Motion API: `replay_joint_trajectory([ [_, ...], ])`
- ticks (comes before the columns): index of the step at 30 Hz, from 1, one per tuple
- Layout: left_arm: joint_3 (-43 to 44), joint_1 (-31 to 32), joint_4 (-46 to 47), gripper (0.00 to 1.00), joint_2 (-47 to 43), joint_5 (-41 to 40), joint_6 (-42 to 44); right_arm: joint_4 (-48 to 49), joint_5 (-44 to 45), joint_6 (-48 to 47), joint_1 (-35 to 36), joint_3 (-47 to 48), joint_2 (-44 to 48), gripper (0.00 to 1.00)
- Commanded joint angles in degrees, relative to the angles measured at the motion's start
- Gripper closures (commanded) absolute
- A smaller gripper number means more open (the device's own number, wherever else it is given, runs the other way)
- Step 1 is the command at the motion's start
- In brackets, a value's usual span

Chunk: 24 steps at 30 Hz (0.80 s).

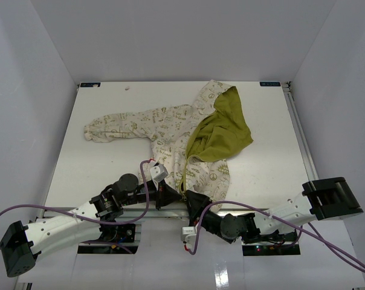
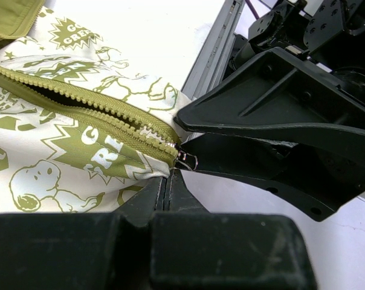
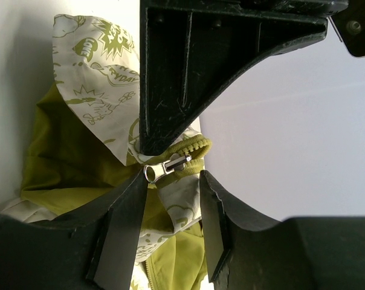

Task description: Zip up the jacket

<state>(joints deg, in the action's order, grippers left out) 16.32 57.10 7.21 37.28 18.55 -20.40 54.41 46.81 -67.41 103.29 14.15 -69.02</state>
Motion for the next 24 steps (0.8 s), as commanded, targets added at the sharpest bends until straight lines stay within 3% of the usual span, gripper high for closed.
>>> replay_joint_trajectory([
  [1,0.0,-0.1,0.2,1.0,-0.5,-0.3,0.6,1.6,0.4,1.5,0.7,2.2,1.5,0.53],
  [10,-0.1,-0.1,0.3,1.0,-0.5,0.0,0.7,1.7,0.0,2.2,0.8,2.1,1.6,0.53],
  [24,-0.1,-0.1,0.3,1.0,-0.6,0.1,0.7,3.7,0.1,1.0,0.8,2.5,-0.2,0.63],
])
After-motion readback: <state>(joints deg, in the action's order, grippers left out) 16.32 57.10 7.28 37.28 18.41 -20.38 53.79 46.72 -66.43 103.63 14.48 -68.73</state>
